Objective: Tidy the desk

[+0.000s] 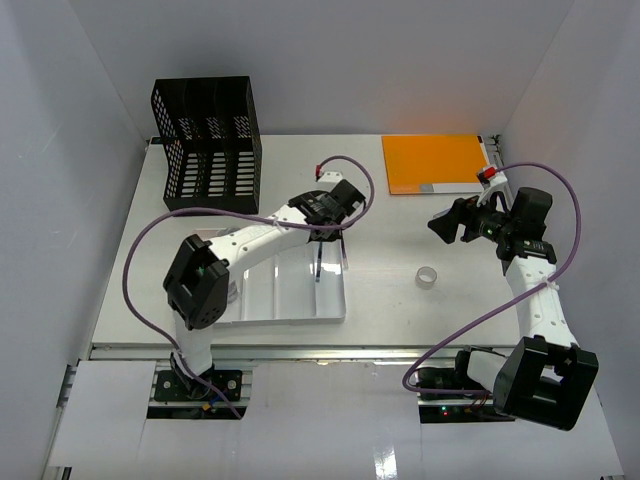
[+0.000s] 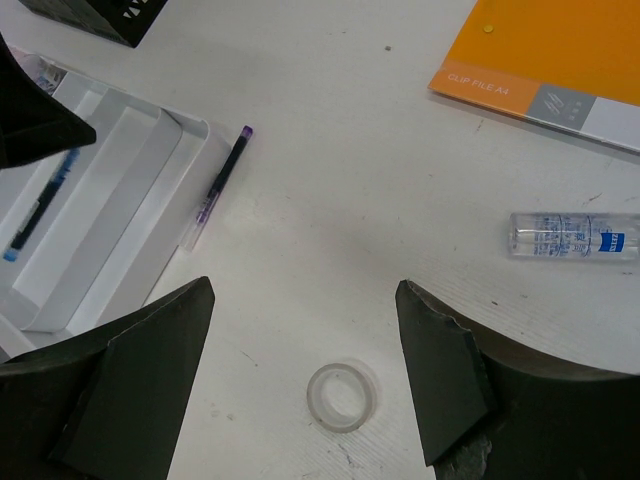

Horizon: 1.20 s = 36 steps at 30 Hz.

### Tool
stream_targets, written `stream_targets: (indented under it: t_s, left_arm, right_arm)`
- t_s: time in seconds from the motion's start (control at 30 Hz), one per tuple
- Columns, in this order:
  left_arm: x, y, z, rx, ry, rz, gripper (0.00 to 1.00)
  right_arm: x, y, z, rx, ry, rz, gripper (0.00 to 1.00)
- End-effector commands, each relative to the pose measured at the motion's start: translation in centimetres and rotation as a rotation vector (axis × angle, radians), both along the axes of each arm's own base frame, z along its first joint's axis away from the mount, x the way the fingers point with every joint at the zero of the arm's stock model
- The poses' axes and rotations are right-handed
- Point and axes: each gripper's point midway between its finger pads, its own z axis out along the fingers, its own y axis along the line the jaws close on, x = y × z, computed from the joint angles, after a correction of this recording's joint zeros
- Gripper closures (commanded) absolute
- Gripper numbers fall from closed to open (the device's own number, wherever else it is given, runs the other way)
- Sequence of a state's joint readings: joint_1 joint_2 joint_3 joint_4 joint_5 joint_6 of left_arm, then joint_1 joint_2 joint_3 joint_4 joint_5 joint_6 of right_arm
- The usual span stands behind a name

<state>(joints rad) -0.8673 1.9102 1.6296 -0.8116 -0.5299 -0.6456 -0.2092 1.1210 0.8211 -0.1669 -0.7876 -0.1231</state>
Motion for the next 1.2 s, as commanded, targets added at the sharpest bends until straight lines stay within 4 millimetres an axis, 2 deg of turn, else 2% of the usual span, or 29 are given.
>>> stream_targets:
  t_s: [0.0, 0.07, 0.23, 0.3, 0.37, 0.47, 0.67, 0.77, 0.9, 0.93, 1.0, 1.07, 1.17]
  left_arm:
    - [0.9, 6.6, 2.4, 0.017, -0.068, 0.131, 0.81]
    - [0.7, 9.0, 2.7, 0.029, -0.078, 0.171, 0.81]
    - [0.1, 15.3, 1.3, 0.1, -0.068, 0.265, 0.8]
    - [0.0, 16.4, 1.2, 0.103, -0.071, 0.282, 0.8]
    - [-0.4, 18.0, 0.1, 0.13, -0.051, 0.303, 0.8]
    - [-0.7, 18.8, -1.1, 0.143, -0.029, 0.313, 0.79]
    - [-1.1, 18.2, -2.4, 0.104, 0.0, 0.293, 0.62]
    - [-1.1, 17.7, -2.3, 0.074, 0.0, 0.276, 0.54]
    - [-1.0, 17.3, -1.4, 0.043, -0.015, 0.257, 0.42]
    - [-1.1, 17.0, -1.2, 0.034, -0.011, 0.24, 0.4]
    - [-1.2, 16.4, -0.5, 0.004, -0.012, 0.203, 0.38]
    - [-1.6, 15.4, 0.6, -0.047, -0.022, 0.129, 0.31]
    - [-3.0, 12.8, 2.5, -0.165, -0.036, -0.078, 0.19]
  right_arm:
    - [0.5, -0.2, 0.3, -0.012, -0.03, 0.003, 0.2]
    - [0.5, -0.2, 0.3, -0.012, -0.028, 0.002, 0.2]
    - [0.5, -0.2, 0.1, -0.012, -0.023, 0.001, 0.2]
    - [0.5, -0.2, 0.1, -0.013, -0.024, 0.003, 0.2]
    - [0.5, -0.2, -0.1, -0.012, -0.019, 0.003, 0.2]
    - [0.5, -0.2, -0.1, -0.012, -0.017, 0.003, 0.2]
    - [0.2, 0.3, -0.2, -0.006, -0.018, 0.046, 0.2]
    - [-0.4, 1.4, -0.5, 0.02, -0.002, 0.117, 0.19]
    - [-0.9, 4.9, -1.1, 0.001, 0.027, 0.249, 0.18]
    - [-0.7, 5.5, -1.7, -0.033, 0.052, 0.249, 0.17]
    - [-0.6, 8.3, -2.5, -0.089, 0.084, 0.306, 0.17]
    - [0.6, 9.6, -3.3, -0.125, 0.139, 0.317, 0.16]
    - [2.6, 11.5, -5.2, -0.183, 0.276, 0.298, 0.16]
